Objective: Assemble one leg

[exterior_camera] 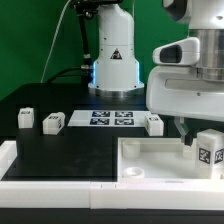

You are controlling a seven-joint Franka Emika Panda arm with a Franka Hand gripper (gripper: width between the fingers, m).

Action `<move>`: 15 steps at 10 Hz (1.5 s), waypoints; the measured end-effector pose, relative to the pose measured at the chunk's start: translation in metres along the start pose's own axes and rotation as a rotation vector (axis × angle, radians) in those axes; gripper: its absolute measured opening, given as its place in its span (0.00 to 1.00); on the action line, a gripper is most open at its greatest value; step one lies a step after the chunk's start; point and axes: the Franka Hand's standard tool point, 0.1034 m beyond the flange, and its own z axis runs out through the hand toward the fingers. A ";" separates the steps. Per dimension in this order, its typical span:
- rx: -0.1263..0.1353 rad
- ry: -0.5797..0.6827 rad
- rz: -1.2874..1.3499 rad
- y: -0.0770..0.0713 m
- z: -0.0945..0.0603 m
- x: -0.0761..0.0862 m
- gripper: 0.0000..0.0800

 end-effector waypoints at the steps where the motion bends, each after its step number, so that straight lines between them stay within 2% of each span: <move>1: -0.009 0.004 -0.135 -0.003 0.000 -0.001 0.81; 3: -0.022 0.013 -0.419 -0.006 0.000 -0.002 0.81; 4: -0.024 0.010 -0.563 -0.001 0.000 0.001 0.81; 6: -0.028 0.008 -0.723 0.008 -0.001 0.005 0.81; 7: -0.028 0.008 -0.723 0.009 0.000 0.005 0.81; 9: -0.027 0.008 -0.673 0.009 0.000 0.004 0.48; 10: -0.028 0.007 -0.674 0.009 0.000 0.004 0.36; 11: -0.026 0.007 -0.657 0.008 0.001 0.004 0.36; 12: -0.015 0.007 -0.418 0.005 0.001 0.002 0.36; 13: -0.016 0.012 -0.206 0.003 0.001 0.001 0.36; 15: -0.015 0.005 0.028 0.005 0.001 0.002 0.36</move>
Offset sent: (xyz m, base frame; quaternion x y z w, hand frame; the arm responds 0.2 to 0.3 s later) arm -0.0005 -0.0007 0.0038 0.0159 -0.0261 -0.3308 0.9432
